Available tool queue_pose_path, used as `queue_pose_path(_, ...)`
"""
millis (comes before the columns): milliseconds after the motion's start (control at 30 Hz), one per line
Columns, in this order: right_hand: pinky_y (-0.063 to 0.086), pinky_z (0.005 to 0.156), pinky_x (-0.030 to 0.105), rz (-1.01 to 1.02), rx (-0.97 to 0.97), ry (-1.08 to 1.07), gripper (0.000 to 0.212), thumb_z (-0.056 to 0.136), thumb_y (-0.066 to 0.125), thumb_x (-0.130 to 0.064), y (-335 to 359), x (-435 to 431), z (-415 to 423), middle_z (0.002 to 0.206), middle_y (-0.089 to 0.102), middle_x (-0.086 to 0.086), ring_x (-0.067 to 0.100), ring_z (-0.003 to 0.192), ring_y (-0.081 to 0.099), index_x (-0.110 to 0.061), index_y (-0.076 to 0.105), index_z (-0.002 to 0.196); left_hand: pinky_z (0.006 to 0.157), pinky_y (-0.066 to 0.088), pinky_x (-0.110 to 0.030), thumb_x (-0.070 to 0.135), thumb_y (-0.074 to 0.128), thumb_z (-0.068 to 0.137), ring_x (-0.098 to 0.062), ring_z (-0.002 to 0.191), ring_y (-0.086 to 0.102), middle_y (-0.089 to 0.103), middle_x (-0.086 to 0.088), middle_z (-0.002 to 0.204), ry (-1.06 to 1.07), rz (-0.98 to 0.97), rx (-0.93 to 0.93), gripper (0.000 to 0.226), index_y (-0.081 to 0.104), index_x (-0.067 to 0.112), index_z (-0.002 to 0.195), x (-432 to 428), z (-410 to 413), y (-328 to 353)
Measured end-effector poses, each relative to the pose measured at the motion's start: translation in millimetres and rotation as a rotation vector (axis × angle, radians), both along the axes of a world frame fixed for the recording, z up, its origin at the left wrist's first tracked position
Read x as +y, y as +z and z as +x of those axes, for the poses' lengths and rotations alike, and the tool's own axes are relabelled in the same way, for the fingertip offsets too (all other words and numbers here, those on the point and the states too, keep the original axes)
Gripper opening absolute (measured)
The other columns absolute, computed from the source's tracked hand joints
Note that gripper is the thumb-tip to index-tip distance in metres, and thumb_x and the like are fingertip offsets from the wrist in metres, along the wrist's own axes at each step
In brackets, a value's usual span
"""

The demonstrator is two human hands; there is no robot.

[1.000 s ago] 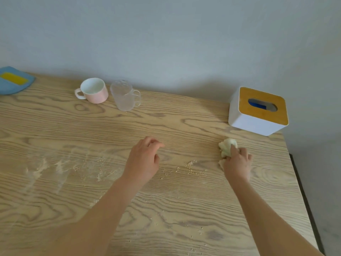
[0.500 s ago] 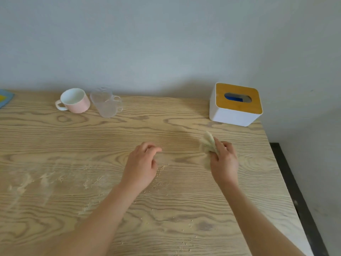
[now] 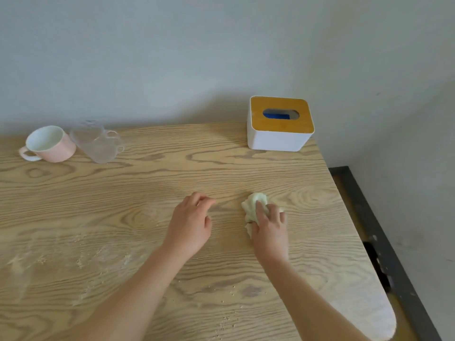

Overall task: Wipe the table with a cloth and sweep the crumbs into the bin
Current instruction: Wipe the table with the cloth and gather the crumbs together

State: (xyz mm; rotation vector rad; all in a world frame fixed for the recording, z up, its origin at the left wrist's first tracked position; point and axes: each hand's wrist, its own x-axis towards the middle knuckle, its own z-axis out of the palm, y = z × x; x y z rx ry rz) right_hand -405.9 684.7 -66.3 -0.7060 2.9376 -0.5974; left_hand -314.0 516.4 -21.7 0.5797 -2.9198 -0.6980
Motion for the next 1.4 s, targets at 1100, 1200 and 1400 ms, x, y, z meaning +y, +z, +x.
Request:
queue_pose_path(1100,0.046,0.082,0.032,-0.425,0.043,-0.37,0.054,0.078,0.056,0.006,31,61,46,0.115,0.056,0.003,0.021,0.099,0.049,-0.019,0.058,0.126,0.094,0.042,-0.036,0.003,0.064,0.079,-0.021,0.109,0.053,0.053,0.003,0.115,-0.306,0.005,0.064,0.037,0.062,0.016,0.114,46,-5,5)
queue_pose_path(1200,0.046,0.086,0.036,-0.443,0.111,-0.53,0.049,0.082,0.054,0.006,46,120,32,0.115,0.053,-0.003,0.012,0.102,0.045,-0.018,0.06,0.124,0.094,0.042,-0.033,0.004,0.063,0.081,-0.018,0.11,0.052,0.052,0.003,0.117,-0.353,0.021,0.054,0.036,0.062,0.016,0.115,53,3,6)
queue_pose_path(1400,0.035,0.099,0.043,-0.068,-0.074,-0.773,0.046,0.091,0.05,-0.006,34,235,22,0.132,0.047,0.007,0.029,0.118,0.036,-0.023,0.051,0.134,0.094,0.043,-0.031,0.004,0.06,0.082,-0.013,0.109,0.052,0.051,0.005,0.119,-0.435,0.043,0.033,0.038,0.06,0.018,0.116,65,13,5)
